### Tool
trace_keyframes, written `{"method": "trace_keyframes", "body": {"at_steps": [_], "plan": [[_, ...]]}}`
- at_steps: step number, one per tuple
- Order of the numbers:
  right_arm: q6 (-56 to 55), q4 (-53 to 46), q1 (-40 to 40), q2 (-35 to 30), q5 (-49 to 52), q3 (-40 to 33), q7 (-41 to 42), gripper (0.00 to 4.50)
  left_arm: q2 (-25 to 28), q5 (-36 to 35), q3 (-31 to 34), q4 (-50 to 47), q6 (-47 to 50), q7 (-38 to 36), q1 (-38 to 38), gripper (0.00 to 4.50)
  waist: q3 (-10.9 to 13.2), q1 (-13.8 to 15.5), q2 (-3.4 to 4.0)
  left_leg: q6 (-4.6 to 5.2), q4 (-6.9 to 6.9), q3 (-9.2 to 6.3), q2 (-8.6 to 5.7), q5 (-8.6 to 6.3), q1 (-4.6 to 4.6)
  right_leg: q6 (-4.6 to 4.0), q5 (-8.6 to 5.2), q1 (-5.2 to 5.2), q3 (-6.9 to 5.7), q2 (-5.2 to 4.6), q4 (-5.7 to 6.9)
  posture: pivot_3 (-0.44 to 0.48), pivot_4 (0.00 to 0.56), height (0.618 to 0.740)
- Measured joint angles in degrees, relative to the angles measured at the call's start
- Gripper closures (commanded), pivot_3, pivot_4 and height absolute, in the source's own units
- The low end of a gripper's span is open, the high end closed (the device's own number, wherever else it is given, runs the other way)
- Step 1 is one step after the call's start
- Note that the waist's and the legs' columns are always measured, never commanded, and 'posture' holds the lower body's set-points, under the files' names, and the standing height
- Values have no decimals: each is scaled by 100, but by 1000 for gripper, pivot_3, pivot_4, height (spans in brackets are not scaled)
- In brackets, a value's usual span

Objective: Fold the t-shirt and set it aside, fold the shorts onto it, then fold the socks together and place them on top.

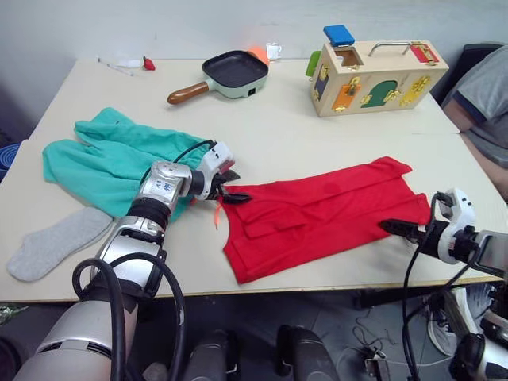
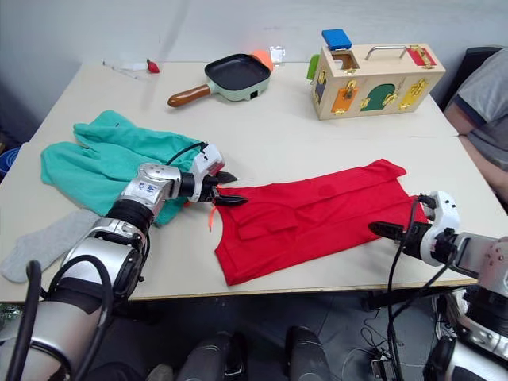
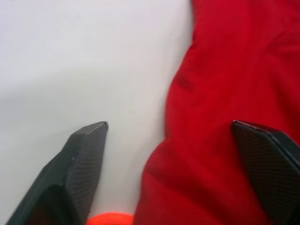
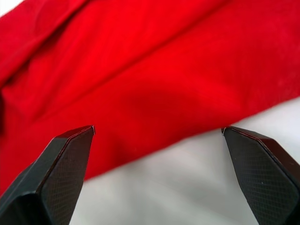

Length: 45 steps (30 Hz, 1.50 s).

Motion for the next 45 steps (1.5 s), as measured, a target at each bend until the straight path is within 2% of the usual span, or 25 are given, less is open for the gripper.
{"method": "trace_keyframes", "body": {"at_steps": [3, 10, 11, 12, 15, 21, 28, 33, 34, 36, 39, 43, 45], "plan": [[-220, 262, -144, 71, -90, 48, -224, 1320, -39, -11, 34, -8, 216, -308, 1, 1845, -6, 3, -9, -1, 0, -1, -2, 0, -1, -2, 1, 0, 2, -3, -1, 0, 150, 740], [-648, 654, -309, 103, -116, 271, -414, 3886, -11, -43, 127, -231, 666, -549, 115, 4135, -6, -35, -9, -5, -4, 3, 0, 0, -5, -3, 1, -11, 5, 0, 4, 0, 150, 740], [-748, 735, -346, 74, -117, 347, -408, 4201, 14, -59, 155, -361, 730, -583, 200, 4426, -5, -47, -8, -6, -5, 4, 0, 0, -5, -3, 0, -14, 6, 0, 7, 0, 150, 740], [-871, 844, -381, 23, -116, 442, -383, 4472, 38, -90, 184, -507, 791, -605, 301, 4500, -5, -59, -8, -6, -6, 6, 0, 0, -5, -4, 0, -15, 6, 0, 16, 0, 150, 740], [-1364, 1271, -549, -105, -123, 797, -239, 4472, 236, -176, 188, -1348, 1151, -803, 742, 4500, -4, -101, -7, -2, -6, 8, 0, 4, -7, -5, -1, -17, 7, 2, 35, 0, 150, 740], [-3288, 2744, -1285, -274, -589, 1793, 100, 4472, 909, -689, 244, -4634, 2437, -1022, 2548, 4500, 6, -152, 10, 17, -7, 11, 0, 18, -5, -10, -4, -18, 14, 5, 41, 0, 150, 740], [-5522, 4098, -2012, 43, -1089, 2540, 510, 4472, 914, -1402, 877, -7706, 3710, 159, 4431, 4500, 20, -124, 35, 25, -6, 9, -1, 31, -7, -9, -5, -13, 14, 6, 40, 0, 150, 740], [-6295, 4670, -2206, 207, -1228, 2724, 728, 4472, 916, -1572, 1188, -8489, 3952, 871, 5085, 4500, 25, -36, 43, 28, -5, 5, -2, 42, -8, -10, -6, -10, 11, 6, 38, 0, 150, 740], [-6259, 4729, -2247, 206, -1217, 2724, 819, 4294, 940, -1639, 1223, -8526, 3968, 916, 5130, 4500, 25, -14, 44, 28, -5, 5, -2, 42, -7, -10, -6, -9, 12, 5, 38, 0, 150, 740], [-6099, 4733, -2288, 152, -1188, 2746, 1085, 3864, 1018, -1787, 1288, -8529, 4158, 987, 5172, 3975, 26, 11, 45, 27, -5, 2, -2, 41, -8, -11, -7, -10, 11, 4, 38, 0, 150, 740], [-5689, 4506, -2215, -156, -1097, 2819, 1590, 2890, 1248, -2013, 1308, -8492, 4496, 997, 5045, 3127, 33, 32, 55, 27, -5, -8, -4, 41, -20, -12, -7, -14, 4, 1, 36, 0, 150, 740], [-4767, 3355, -1626, -866, -759, 2876, 2440, 1480, 1888, -2133, 1218, -8110, 5064, 982, 4257, 1840, 37, 68, 62, 25, -5, -13, -3, 40, -22, -12, -7, -15, -2, 4, 33, 0, 150, 740], [-4237, 2679, -1200, -1156, -519, 2856, 2695, 784, 2229, -2250, 1155, -7788, 5190, 710, 3862, 1192, 37, 62, 64, 23, -7, -11, -3, 39, -21, -12, -8, -15, -3, 3, 31, 0, 150, 740]]}}
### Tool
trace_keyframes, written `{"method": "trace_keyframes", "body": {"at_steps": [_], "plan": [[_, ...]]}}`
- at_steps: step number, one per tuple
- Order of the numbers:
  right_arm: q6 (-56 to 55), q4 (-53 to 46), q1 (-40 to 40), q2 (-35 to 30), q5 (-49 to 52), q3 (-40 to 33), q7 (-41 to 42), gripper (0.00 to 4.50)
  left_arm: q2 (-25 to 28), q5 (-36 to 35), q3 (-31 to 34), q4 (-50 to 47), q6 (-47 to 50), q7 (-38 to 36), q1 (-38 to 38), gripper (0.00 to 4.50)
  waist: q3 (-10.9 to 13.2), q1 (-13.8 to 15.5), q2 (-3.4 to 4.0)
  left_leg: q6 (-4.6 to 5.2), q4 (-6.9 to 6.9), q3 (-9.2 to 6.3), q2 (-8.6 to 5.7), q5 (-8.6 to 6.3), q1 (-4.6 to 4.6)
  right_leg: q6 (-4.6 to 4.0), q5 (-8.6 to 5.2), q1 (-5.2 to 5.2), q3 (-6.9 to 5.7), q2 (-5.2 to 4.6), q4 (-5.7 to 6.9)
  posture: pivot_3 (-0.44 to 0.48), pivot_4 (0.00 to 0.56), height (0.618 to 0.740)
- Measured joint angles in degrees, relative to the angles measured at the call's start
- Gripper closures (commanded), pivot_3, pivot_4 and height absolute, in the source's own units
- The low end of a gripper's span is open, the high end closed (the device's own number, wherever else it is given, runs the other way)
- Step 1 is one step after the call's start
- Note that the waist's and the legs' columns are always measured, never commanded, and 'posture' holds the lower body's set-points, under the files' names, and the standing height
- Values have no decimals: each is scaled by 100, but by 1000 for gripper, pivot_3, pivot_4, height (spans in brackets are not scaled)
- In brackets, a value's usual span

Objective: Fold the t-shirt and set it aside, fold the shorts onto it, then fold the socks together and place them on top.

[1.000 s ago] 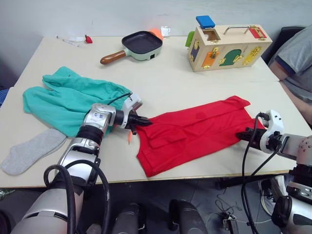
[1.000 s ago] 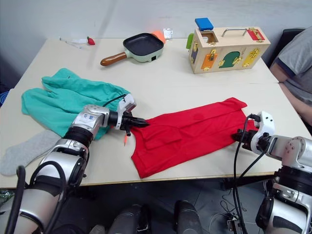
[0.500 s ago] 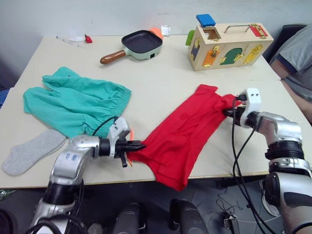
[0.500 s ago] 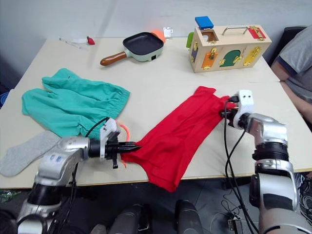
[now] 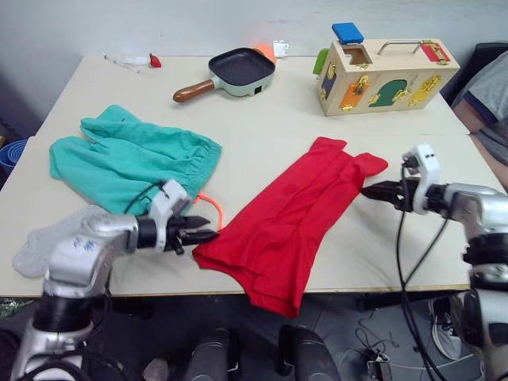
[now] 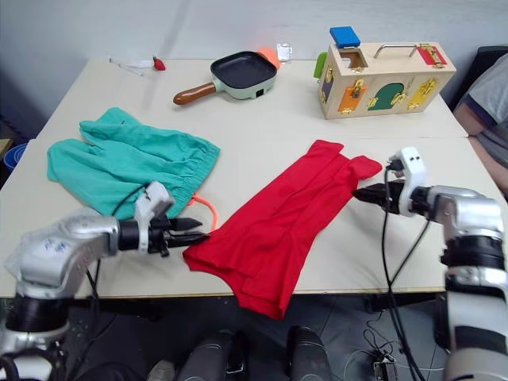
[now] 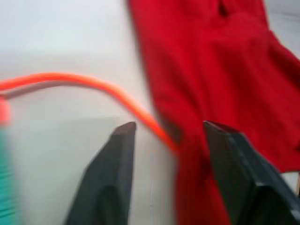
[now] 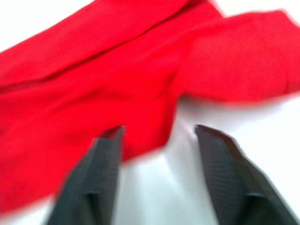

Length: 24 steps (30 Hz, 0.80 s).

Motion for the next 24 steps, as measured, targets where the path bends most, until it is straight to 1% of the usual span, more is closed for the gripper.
{"method": "trace_keyframes", "body": {"at_steps": [2, 3, 4, 6, 8, 9, 11, 13, 15, 17, 19, 22, 24], "plan": [[576, -739, 434, -178, 303, -41, 147, 81, 270, -121, -133, 282, 9, -375, -316, 558, 0, -15, 2, -5, 0, 0, 0, -3, 0, 0, 0, 0, 1, 0, -1, 0, 150, 740], [934, -1194, 717, -252, 507, -102, 181, 0, 318, -126, -280, 547, -39, -540, -608, 234, 1, -15, 4, -5, 0, 0, 1, -3, 0, 0, 0, -1, 0, 0, -1, 0, 150, 740], [1198, -1546, 888, -257, 677, -135, 182, 0, 315, -118, -360, 767, -113, -629, -828, 15, 1, -14, 4, -6, 0, 0, 1, -3, 0, 0, 0, 0, -1, 1, 0, 0, 150, 740], [1743, -2284, 1249, -241, 1061, -311, 101, 0, 184, -29, -602, 1316, -376, -738, -1369, 15, 2, -7, 6, -13, 1, 1, 0, -7, 0, 0, 0, -1, 0, -1, 3, 0, 150, 740], [2349, -3043, 1630, -160, 1477, -511, -59, 0, -257, 221, -878, 2101, -756, -719, -2037, 15, 1, 70, 6, -22, 5, 1, 0, -12, 0, 0, 0, 0, -2, -1, 1, 0, 150, 740], [2586, -3429, 1827, -76, 1667, -566, -141, 0, -559, 371, -1050, 2567, -963, -694, -2355, 15, 1, 106, 6, -21, 6, 2, -1, -13, 0, 1, 1, 0, -2, -1, 1, 0, 150, 740], [2824, -3930, 2096, 182, 1872, -593, -395, 0, -889, 652, -1440, 3284, -1344, -792, -2746, 15, 1, 129, 5, -16, 7, 4, -6, -16, -4, 2, 2, -2, -1, -3, 0, 0, 150, 740], [2869, -4185, 2324, 425, 1875, -612, -727, 0, -1263, 940, -1634, 4185, -1762, -808, -3118, 15, 1, 149, 5, -11, 9, 6, -8, -17, -8, 2, 2, -6, -2, -2, -3, 0, 150, 740], [2869, -4384, 2376, 565, 1873, -610, -1016, 0, -1746, 1156, -1639, 5145, -2151, -632, -3528, 15, -8, 162, -14, 5, 10, 5, -7, -9, -8, 5, 3, -4, -1, -3, -9, 0, 150, 740], [2918, -4508, 2361, 759, 1879, -606, -1286, 0, -2168, 1338, -1646, 5878, -2527, -481, -3867, 15, -20, 128, -40, 4, 10, 5, -3, -9, -7, 5, 3, -3, -2, -2, -32, 0, 150, 740], [2996, -4638, 2357, 878, 1941, -575, -1467, 0, -2502, 1498, -1612, 6507, -2886, -299, -4128, 15, -20, 92, -41, 2, 7, 6, 1, -10, -5, 5, 3, -4, 0, -1, -34, 0, 150, 740], [3134, -4847, 2370, 989, 2044, -545, -1670, 0, -2814, 1650, -1463, 7300, -3272, -57, -4378, 15, -20, 85, -41, -1, 6, 6, 11, -11, -4, 3, 2, -7, -3, 6, -32, 0, 150, 740], [3284, -4997, 2357, 1178, 2129, -528, -1822, 0, -2950, 1726, -1337, 7715, -3445, 109, -4472, 15, -21, 86, -41, -2, 6, 5, 14, -10, -4, 1, 1, -8, -6, 9, -30, 0, 150, 740]]}}
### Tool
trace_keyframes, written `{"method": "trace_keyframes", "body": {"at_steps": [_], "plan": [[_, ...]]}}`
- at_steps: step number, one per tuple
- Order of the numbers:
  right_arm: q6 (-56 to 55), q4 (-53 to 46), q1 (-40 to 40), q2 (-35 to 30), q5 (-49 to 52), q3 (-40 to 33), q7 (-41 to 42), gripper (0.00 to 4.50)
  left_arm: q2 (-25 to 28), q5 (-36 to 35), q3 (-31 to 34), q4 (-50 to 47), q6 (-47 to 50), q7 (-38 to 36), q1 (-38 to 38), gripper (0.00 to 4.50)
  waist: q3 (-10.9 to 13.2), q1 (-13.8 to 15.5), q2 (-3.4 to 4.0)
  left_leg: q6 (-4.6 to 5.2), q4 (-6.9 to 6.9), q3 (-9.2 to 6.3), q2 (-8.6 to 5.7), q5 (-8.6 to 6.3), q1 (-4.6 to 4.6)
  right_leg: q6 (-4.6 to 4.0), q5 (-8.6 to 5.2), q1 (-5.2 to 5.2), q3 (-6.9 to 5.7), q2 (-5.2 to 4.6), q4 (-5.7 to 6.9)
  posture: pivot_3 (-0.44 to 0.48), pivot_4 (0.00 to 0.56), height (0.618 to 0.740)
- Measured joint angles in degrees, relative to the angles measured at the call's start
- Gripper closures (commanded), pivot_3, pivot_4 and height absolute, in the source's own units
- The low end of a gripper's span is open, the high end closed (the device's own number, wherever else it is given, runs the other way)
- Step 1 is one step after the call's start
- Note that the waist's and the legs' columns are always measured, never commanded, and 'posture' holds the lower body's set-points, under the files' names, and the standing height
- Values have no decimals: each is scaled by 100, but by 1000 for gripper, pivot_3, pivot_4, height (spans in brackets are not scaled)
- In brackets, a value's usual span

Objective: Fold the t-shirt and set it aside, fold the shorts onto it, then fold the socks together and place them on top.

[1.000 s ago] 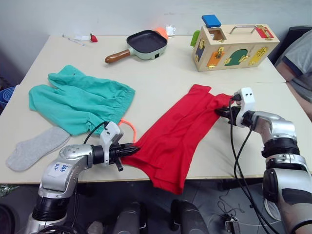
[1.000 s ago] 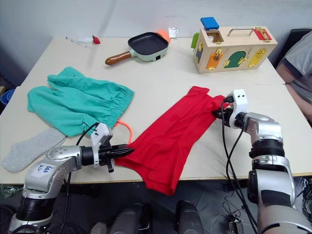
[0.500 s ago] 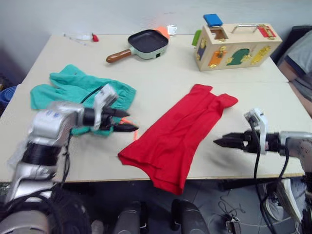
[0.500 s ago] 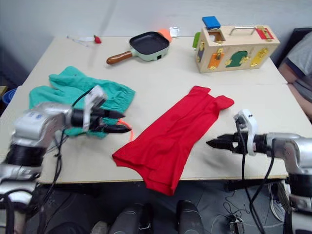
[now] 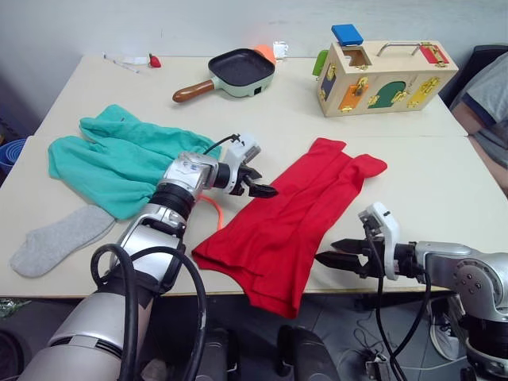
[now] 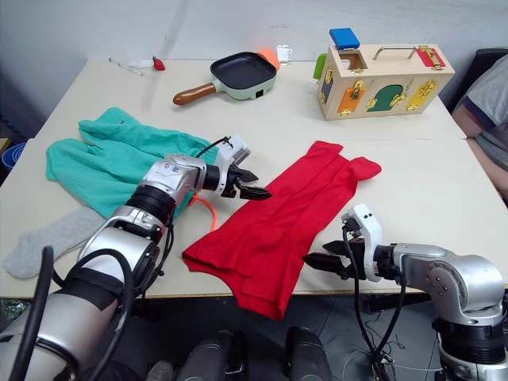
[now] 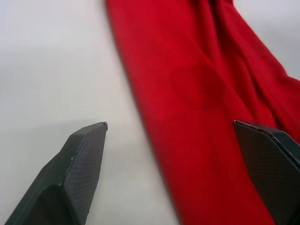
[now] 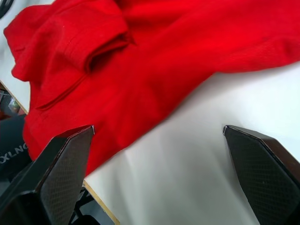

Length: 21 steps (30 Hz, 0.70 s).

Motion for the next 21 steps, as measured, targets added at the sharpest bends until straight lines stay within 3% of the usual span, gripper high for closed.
{"method": "trace_keyframes", "body": {"at_steps": [5, 6, 9, 19, 21], "plan": [[460, -263, -72, 584, 291, 64, -338, 0, -206, 91, 313, 556, -198, 209, -218, 15, -3, 15, -4, 3, 4, -1, -4, -1, 0, 0, 0, 2, 0, -6, 1, 0, 150, 740], [504, -295, -76, 648, 323, 73, -382, 177, -227, 92, 378, 610, -194, 206, -240, 1, -3, 18, -5, 3, 4, -1, -5, -2, 0, 0, 0, 2, -1, -7, 2, 0, 150, 740], [613, -330, -74, 839, 367, 71, -572, 911, -309, 89, 593, 669, -131, 200, -241, 615, -3, 17, -5, 3, 3, -3, -5, -3, -1, 0, 0, 1, -1, -7, 3, 0, 150, 740], [844, -280, 71, 1062, 444, 50, -814, 4407, -501, 84, 1145, 856, 134, 449, -237, 3800, -3, 15, -5, 10, 2, -1, -15, -2, -5, 0, 0, -4, -1, -9, 34, 0, 150, 740], [832, -269, 71, 1061, 505, 1, -809, 4500, -533, 14, 1319, 870, 232, 601, -237, 4437, -3, 15, -5, 11, 2, -1, -16, -3, -5, 0, 0, -4, -1, -10, 34, 0, 150, 740]]}}
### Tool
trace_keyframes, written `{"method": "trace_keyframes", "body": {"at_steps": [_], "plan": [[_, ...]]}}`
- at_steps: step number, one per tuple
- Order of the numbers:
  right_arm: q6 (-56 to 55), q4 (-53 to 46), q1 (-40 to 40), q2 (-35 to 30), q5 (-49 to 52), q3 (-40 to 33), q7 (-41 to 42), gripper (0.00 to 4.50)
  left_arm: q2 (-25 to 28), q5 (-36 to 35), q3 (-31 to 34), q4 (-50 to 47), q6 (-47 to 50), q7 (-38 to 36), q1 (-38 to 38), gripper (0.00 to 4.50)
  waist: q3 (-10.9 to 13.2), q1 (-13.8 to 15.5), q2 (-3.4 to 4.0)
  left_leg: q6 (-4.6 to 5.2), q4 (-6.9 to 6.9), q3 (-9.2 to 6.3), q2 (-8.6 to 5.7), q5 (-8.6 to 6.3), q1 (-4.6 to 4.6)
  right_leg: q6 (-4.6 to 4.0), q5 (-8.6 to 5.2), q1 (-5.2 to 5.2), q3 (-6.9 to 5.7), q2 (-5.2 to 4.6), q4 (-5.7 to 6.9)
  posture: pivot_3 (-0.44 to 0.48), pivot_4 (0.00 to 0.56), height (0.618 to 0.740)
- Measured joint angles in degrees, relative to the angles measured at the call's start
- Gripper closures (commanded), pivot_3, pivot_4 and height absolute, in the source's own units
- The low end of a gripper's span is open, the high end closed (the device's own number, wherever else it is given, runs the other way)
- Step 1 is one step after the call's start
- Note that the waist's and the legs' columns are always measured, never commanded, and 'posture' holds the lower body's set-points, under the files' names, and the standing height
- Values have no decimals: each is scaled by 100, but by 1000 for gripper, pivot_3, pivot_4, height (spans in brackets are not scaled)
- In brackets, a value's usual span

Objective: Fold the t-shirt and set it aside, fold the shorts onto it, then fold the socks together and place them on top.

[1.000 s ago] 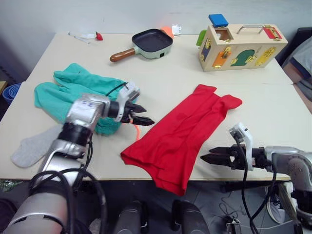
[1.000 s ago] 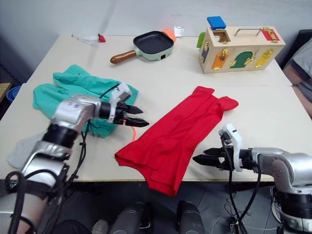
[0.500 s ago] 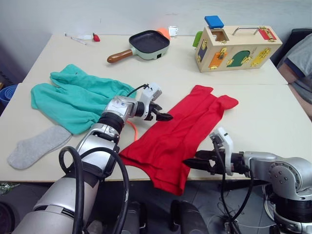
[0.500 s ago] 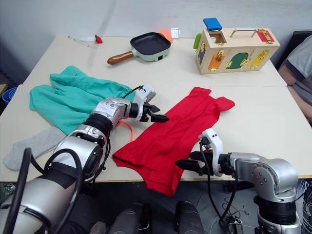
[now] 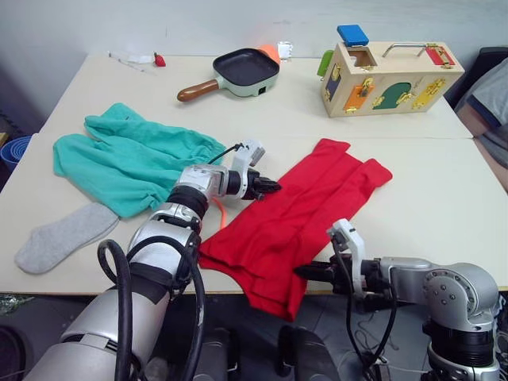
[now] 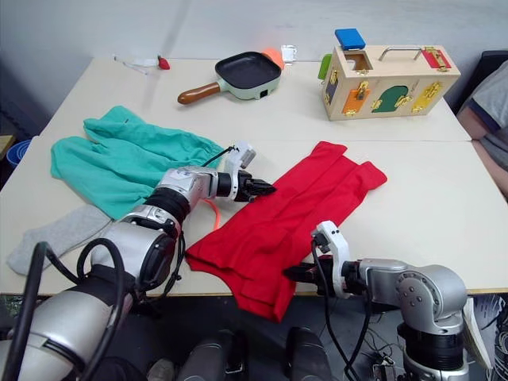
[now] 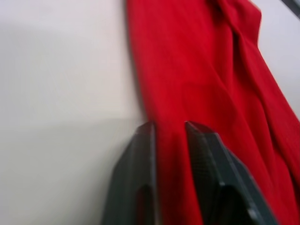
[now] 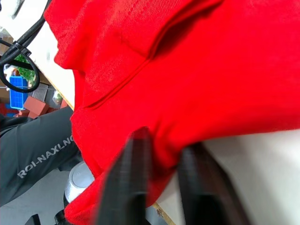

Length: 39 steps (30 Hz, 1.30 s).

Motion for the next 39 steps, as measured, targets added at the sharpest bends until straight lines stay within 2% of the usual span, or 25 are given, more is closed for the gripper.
{"method": "trace_keyframes", "body": {"at_steps": [7, 14, 17, 24, 30, 34, 36, 39], "plan": [[-95, 142, -9, -184, 113, -165, 37, 4500, -15, -49, 282, 3, 107, 42, 92, 4494, 0, -2, 0, 0, 0, 1, -2, 0, 0, 0, 0, 0, -1, 1, 2, 0, 150, 740], [-562, 633, -212, -1103, 93, -105, 419, 4500, 148, -203, 659, -105, 71, 269, 341, 4494, 0, -15, 0, 0, 0, 3, -2, 0, 1, 0, 0, -2, 1, 0, 2, 0, 150, 740], [-1002, 931, -281, -1603, -70, 165, 706, 4500, 250, -270, 727, -360, 54, 387, 535, 4494, 0, -17, 0, 0, 0, 4, -1, 1, 3, 0, 0, 0, 0, 1, 3, 0, 150, 740], [-2196, 2215, -960, -2041, -731, 964, 1334, 4500, 257, -387, 737, -1873, 374, 983, 1287, 4494, 0, -30, 0, 2, 7, 10, -1, 3, 6, 2, 1, 0, 6, 1, 11, 0, 150, 740], [-3408, 3529, -1847, -2070, -1537, 1697, 1980, 4500, 187, -468, 663, -4123, 1160, 1802, 2308, 4494, 0, -27, 0, 2, 9, 11, -2, 7, 6, 2, 1, 2, 8, 3, 12, 0, 150, 740], [-3922, 4047, -2160, -2015, -1914, 1933, 2295, 4500, 161, -478, 649, -4966, 1414, 2254, 2674, 4494, 0, -10, 0, 4, 11, 10, -2, 8, 6, 3, 1, 8, 5, 4, 10, 0, 150, 740], [-3989, 4206, -2252, -1963, -1978, 1948, 2380, 4500, 187, -479, 567, -5163, 1447, 2253, 2769, 4494, 0, -2, 0, 5, 12, 9, -3, 9, 6, 3, 1, 10, 2, 5, 9, 0, 150, 740], [-3869, 4306, -2315, -1926, -1970, 1935, 2545, 3843, 322, -473, 250, -5352, 1440, 2051, 2904, 3900, 0, 5, 0, 5, 13, 6, -4, 9, 6, 3, 1, 11, 0, 4, 7, 0, 150, 740]]}}
